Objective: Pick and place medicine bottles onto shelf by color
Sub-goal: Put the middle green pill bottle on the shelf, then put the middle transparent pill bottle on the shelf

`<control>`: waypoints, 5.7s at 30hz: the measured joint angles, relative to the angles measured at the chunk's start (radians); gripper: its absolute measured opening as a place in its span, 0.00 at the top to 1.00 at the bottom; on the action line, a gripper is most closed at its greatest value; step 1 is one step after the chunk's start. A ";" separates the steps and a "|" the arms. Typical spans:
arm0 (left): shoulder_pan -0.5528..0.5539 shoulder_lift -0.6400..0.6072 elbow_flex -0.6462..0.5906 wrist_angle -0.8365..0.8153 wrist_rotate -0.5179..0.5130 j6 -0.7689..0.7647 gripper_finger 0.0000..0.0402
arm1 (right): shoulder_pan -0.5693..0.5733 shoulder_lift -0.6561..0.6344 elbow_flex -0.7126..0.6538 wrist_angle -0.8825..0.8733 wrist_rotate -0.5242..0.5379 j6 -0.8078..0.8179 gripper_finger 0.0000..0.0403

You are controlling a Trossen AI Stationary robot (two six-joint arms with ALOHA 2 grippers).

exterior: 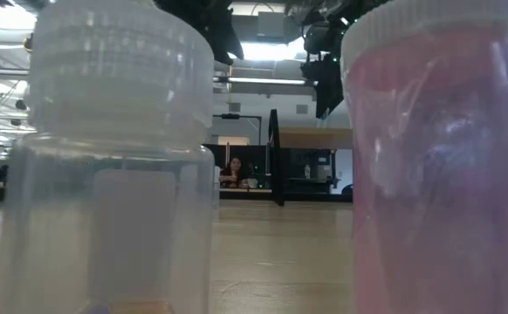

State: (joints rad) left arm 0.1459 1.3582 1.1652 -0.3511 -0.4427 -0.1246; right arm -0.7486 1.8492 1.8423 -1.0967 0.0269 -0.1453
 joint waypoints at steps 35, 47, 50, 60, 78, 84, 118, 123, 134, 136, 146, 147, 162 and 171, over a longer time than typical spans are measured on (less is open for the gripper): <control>0.000 0.000 0.000 -0.012 0.000 0.000 0.44 | -0.002 0.041 0.000 -0.010 0.075 -0.002 0.69; 0.000 0.000 0.000 -0.017 0.000 0.004 0.44 | -0.025 0.041 0.000 -0.020 0.044 0.036 0.69; 0.000 0.000 0.000 -0.017 0.000 0.004 0.44 | -0.025 0.041 0.000 -0.020 0.027 0.037 0.69; 0.000 -0.001 0.000 -0.024 0.000 0.004 0.44 | -0.025 0.041 0.000 -0.020 0.026 0.039 0.69; 0.000 -0.001 0.000 -0.023 0.000 0.004 0.44 | -0.025 0.041 0.000 -0.020 0.024 0.036 0.59; 0.000 -0.001 0.000 -0.023 0.000 0.003 0.44 | -0.025 0.041 0.000 -0.019 0.024 0.036 0.57; -0.013 -0.001 -0.001 -0.034 -0.001 0.004 0.44 | 0.074 0.038 0.515 -0.358 0.049 -0.047 0.57; -0.029 -0.001 -0.001 -0.035 -0.006 -0.001 0.44 | 0.173 -0.052 0.480 -0.402 0.024 -0.074 0.57; -0.101 -0.001 -0.001 -0.121 -0.016 -0.042 0.44 | 0.394 -0.252 0.478 -0.479 -0.001 -0.123 0.57; -0.117 -0.001 -0.001 -0.137 -0.015 -0.056 0.44 | 0.434 -0.284 0.462 -0.473 -0.031 -0.134 0.57; -0.173 -0.001 -0.001 -0.204 -0.016 -0.143 0.44 | 0.547 -0.446 0.172 -0.439 -0.354 -0.146 0.57; -0.178 -0.002 -0.001 -0.220 -0.016 -0.159 0.44 | 0.557 -0.458 0.135 -0.407 -0.347 -0.128 0.57; -0.272 -0.002 -0.001 -0.432 0.039 -0.123 0.44 | 0.679 -0.514 -0.266 -0.078 -0.334 -0.069 0.57; -0.201 -0.001 -0.001 -0.435 0.229 -0.027 0.44 | 0.683 -0.514 -0.437 0.154 -0.333 -0.069 0.57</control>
State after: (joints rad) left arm -0.0554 1.3567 1.1645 -0.7860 -0.2140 -0.1511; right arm -0.0654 1.3354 1.4057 -0.9423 -0.3057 -0.2138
